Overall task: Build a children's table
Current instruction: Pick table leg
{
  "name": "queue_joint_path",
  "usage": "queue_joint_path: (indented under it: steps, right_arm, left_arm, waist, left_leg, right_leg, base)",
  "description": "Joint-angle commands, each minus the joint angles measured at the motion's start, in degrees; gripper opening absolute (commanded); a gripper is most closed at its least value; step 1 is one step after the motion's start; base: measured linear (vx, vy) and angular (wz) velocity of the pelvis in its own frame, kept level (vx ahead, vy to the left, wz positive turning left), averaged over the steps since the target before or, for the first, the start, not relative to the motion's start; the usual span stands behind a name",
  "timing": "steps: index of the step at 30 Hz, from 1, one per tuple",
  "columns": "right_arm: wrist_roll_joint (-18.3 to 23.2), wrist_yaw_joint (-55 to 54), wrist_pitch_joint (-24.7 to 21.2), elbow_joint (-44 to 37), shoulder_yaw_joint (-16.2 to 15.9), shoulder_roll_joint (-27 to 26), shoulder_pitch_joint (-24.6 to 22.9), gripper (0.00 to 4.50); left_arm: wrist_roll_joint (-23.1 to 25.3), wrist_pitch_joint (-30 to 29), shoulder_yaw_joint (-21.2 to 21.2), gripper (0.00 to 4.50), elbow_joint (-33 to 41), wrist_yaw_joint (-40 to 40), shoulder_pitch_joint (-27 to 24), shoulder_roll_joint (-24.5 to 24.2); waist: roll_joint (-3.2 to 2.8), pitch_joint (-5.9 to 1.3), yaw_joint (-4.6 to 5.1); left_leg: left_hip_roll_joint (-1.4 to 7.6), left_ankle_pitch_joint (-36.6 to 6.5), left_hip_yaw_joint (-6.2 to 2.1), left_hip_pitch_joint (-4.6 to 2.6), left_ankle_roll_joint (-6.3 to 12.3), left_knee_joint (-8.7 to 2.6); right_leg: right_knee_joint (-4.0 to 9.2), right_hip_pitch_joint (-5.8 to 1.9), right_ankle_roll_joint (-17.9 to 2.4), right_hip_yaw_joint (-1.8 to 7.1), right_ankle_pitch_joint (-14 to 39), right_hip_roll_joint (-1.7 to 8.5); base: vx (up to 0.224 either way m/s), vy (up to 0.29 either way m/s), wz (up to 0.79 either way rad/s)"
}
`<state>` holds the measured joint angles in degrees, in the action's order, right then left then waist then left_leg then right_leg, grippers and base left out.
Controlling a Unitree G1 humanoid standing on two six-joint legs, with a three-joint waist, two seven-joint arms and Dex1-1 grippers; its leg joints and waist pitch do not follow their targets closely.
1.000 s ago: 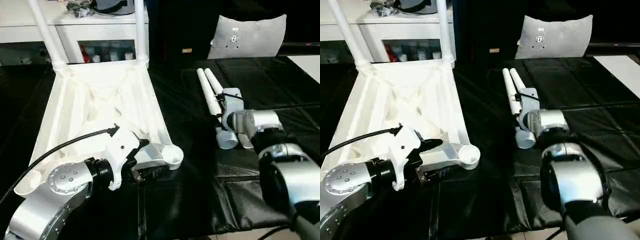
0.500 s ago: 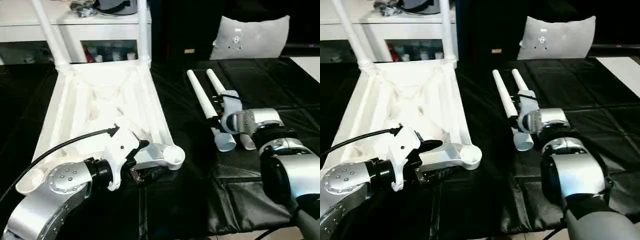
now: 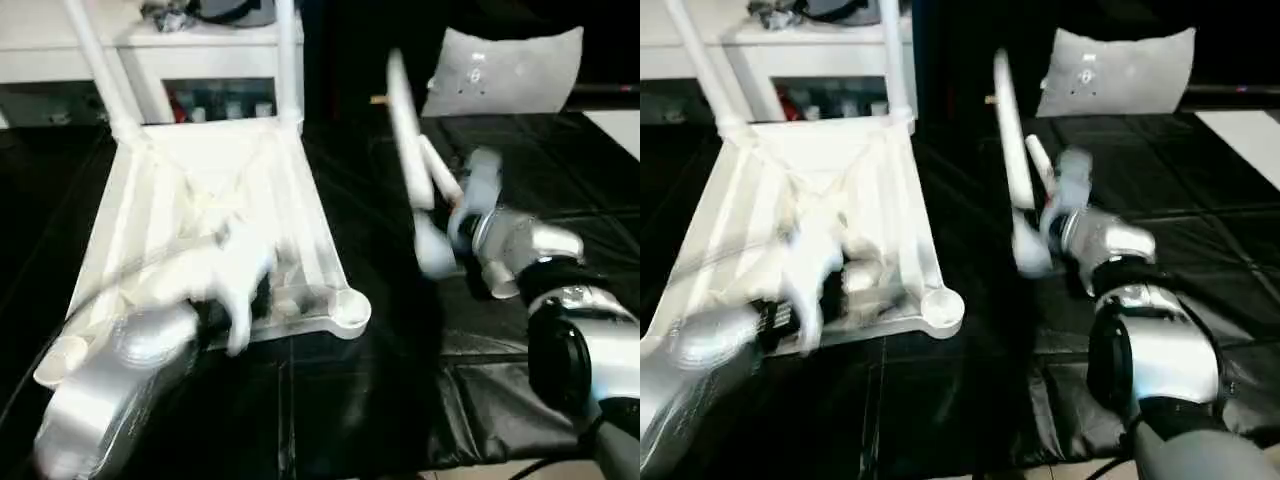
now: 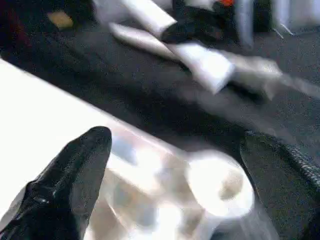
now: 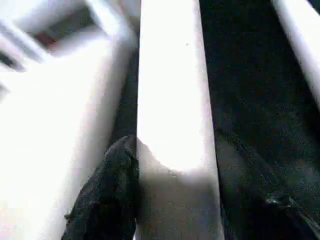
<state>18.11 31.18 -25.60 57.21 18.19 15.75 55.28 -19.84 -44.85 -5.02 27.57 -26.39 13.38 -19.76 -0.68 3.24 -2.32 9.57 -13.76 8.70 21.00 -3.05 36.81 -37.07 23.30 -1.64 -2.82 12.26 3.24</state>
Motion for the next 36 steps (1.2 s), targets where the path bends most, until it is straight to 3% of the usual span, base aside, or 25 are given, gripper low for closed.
queue_joint_path:
  steps: [1,2,3,4,6,8,9,11,12,13,16,22,26,28,30,32,36]
  right_arm:
    - [5.8,6.1,-2.6,-9.0,2.1,-1.3,-2.3,1.87]
    - [9.7,9.8,-5.0,-16.5,2.5,-2.7,-5.4,1.87]
    - [13.0,12.8,-6.4,-22.5,2.4,-3.9,-8.2,1.87]
    - [16.3,15.9,-8.3,-28.4,1.6,-4.8,-11.4,1.87]
    - [19.2,18.4,-9.5,-33.1,0.3,-5.3,-14.3,1.87]
    - [24.6,23.1,-13.6,-42.3,-3.2,-5.7,-20.5,1.86]
    - [25.2,23.5,-14.2,-43.3,-3.5,-5.8,-21.0,1.86]
    - [27.0,24.0,-16.3,-46.2,-3.5,-6.2,-22.4,1.86]
    - [27.8,24.2,-17.1,-47.7,-3.8,-6.3,-23.1,1.86]
    - [29.3,24.5,-19.1,-50.8,-3.9,-6.6,-24.7,1.86]
    - [31.6,24.8,-22.0,-55.4,-4.3,-6.7,-27.3,1.86]
    - [33.9,23.8,-23.2,-58.5,-5.3,-6.0,-29.4,1.86]
    - [34.2,23.2,-23.8,-59.7,-5.4,-5.9,-29.8,1.86]
    - [34.4,22.9,-24.2,-60.4,-5.5,-5.8,-30.1,1.86]
    - [34.5,23.0,-24.4,-60.9,-5.8,-5.6,-30.3,1.86]
    - [34.1,22.9,-24.1,-61.1,-6.4,-5.2,-30.4,1.86]
    - [31.8,21.9,-22.2,-61.3,-7.7,-4.8,-30.4,1.86]
  left_arm:
    - [-1.3,1.0,2.0,4.50,-2.3,2.2,2.8,2.2]
    - [-1.9,2.7,3.5,4.50,-4.7,4.1,5.9,4.7]
    - [-2.5,3.8,4.8,4.50,-6.8,6.0,8.5,7.0]
    - [-3.9,4.4,6.5,4.50,-9.1,7.8,11.2,9.5]
    - [-5.2,4.7,7.9,4.50,-11.1,9.0,13.5,11.7]
    - [-10.2,3.6,10.2,4.50,-14.6,7.9,17.9,15.9]
    - [-11.2,3.4,10.6,4.50,-14.9,7.8,18.3,16.6]
    - [-14.5,2.3,12.2,4.50,-15.5,8.1,19.6,18.9]
    - [-16.9,1.8,13.2,4.50,-15.7,8.3,20.4,20.2]
    - [-21.4,0.6,15.2,4.50,-16.0,9.1,21.8,22.5]
    - [-26.6,-1.0,17.4,4.50,-17.3,9.9,23.9,24.9]
    - [-30.6,-3.0,17.7,4.50,-16.9,7.3,24.4,24.9]
    - [-32.5,-3.8,17.5,4.50,-15.7,6.6,23.9,24.5]
    - [-33.5,-4.1,17.7,4.23,-15.6,7.1,23.9,24.4]
    - [-34.1,-4.3,17.7,4.16,-15.5,7.2,23.9,24.2]
    - [-34.7,-4.7,17.5,4.02,-15.3,6.9,23.7,23.8]
    - [-33.7,-4.5,16.8,3.68,-14.9,6.6,23.2,22.8]
  waist:
    - [-0.37,-4.11,-0.39]
    - [-0.33,-3.97,-0.57]
    - [-0.65,-4.41,-0.84]
    - [-0.52,-4.21,-1.23]
    - [-0.29,-4.41,-1.63]
    - [-0.51,-4.11,-1.94]
    - [-0.64,-4.13,-2.35]
    - [-0.30,-3.95,-2.44]
    - [-0.64,-3.79,-2.60]
    - [-0.41,-3.61,-2.56]
    - [-0.43,-3.38,-3.02]
    - [-0.52,-3.48,-2.90]
    - [-0.64,-3.64,-2.92]
    - [-0.42,-3.70,-2.87]
    - [-0.68,-3.74,-2.95]
    - [-0.43,-3.63,-2.93]
    - [-0.56,-3.40,-2.82]
  left_leg:
    - [2.55,2.7,-0.25,0.27,6.56,-3.78]
    - [2.37,2.8,-0.22,0.42,7.04,-3.74]
    - [2.87,3.3,-0.47,0.02,7.43,-3.68]
    - [2.71,3.2,-0.43,0.11,7.93,-3.75]
    - [3.07,3.1,-0.66,0.01,7.72,-3.90]
    - [2.78,2.5,-0.61,0.11,6.91,-3.98]
    - [3.00,1.8,-0.63,-0.15,6.45,-3.96]
    - [2.89,1.2,-0.74,0.21,5.14,-4.28]
    - [2.85,0.7,-0.68,0.11,4.55,-4.23]
    - [2.78,-0.4,-0.65,0.17,3.94,-4.40]
    - [2.65,-1.0,-0.66,0.17,3.11,-4.47]
    - [2.59,0.6,-0.85,0.22,2.60,-4.69]
    - [2.74,3.9,-0.88,0.29,3.73,-4.59]
    - [2.78,4.8,-0.85,0.25,4.22,-4.52]
    - [2.88,5.8,-0.93,0.23,4.77,-4.45]
    - [2.91,5.0,-0.90,0.27,4.82,-4.57]
    - [2.96,3.4,-0.83,0.21,3.70,-4.75]
  right_leg:
    - [3.35,-4.07,-18.0,2.57,-6.2,4.03]
    - [3.47,-4.31,-17.6,2.66,-6.4,3.96]
    - [3.17,-4.06,-17.6,2.60,-7.0,4.25]
    - [3.51,-4.25,-16.9,2.60,-6.7,4.10]
    - [3.55,-4.22,-17.2,2.53,-6.0,4.49]
    - [3.99,-4.19,-16.7,2.49,-3.7,4.35]
    - [4.11,-4.02,-16.4,2.59,-2.5,4.48]
    - [4.33,-4.14,-15.7,2.52,0.2,4.53]
    - [4.47,-3.94,-15.5,2.55,1.3,4.61]
    - [4.83,-3.95,-14.9,2.57,3.6,4.48]
    - [5.25,-3.92,-13.3,2.61,6.0,4.41]
    - [5.54,-3.97,-11.0,2.37,7.0,4.33]
    - [5.04,-3.94,-12.3,2.25,1.6,4.37]
    - [4.87,-4.04,-12.7,2.23,-0.3,4.37]
    - [4.66,-4.03,-13.2,2.15,-1.8,4.49]
    - [4.76,-4.19,-13.3,2.10,-0.6,4.62]
    - [5.18,-4.06,-12.4,2.11,2.7,4.63]
  base:
    - [0.000,0.000,0.00]
    - [0.000,0.000,0.00]
    - [0.000,0.000,0.00]
    - [0.000,0.000,0.00]
    - [0.000,0.000,0.00]
    - [0.000,0.000,0.00]
    - [0.000,0.000,0.00]
    - [0.000,0.000,0.00]
    - [0.000,0.000,0.00]
    - [0.000,0.000,0.00]
    - [0.000,0.000,0.00]
    - [0.000,0.000,0.00]
    - [0.000,0.000,0.00]
    - [0.000,0.000,0.00]
    - [0.000,0.000,0.00]
    - [0.000,0.000,0.00]
    - [0.000,0.000,0.00]
